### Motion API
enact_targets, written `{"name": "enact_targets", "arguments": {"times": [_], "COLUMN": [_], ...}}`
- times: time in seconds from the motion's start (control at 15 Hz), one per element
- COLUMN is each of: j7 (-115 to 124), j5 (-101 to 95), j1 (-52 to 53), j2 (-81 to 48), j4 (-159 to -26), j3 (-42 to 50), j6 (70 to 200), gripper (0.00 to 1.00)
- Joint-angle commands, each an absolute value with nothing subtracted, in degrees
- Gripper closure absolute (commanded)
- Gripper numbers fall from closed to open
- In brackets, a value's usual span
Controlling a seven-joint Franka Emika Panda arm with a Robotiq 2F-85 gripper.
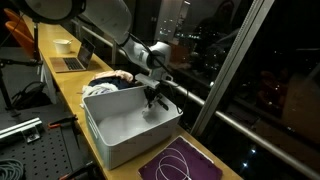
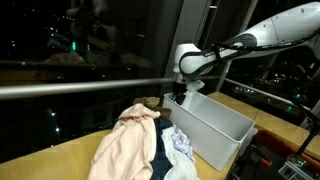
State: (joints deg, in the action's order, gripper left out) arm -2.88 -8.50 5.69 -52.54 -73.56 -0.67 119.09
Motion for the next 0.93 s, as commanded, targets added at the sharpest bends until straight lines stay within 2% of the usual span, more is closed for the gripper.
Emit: {"name": "enact_targets", "arguments": {"times": [0.0,0.4,0.87], "j7": [3.4,14.9,21.1], "j5": [-13.4,-25.2,-25.6], "j1": [10.5,22.1,35.4], "j2": [-40.9,-33.5,-45.2], "j4": [-82.3,-81.6,-65.8], "j3": [2.3,1.2,-4.8], "j6": [119.0,111.6,97.8], "gripper": [0.99,0.99,0.99]}}
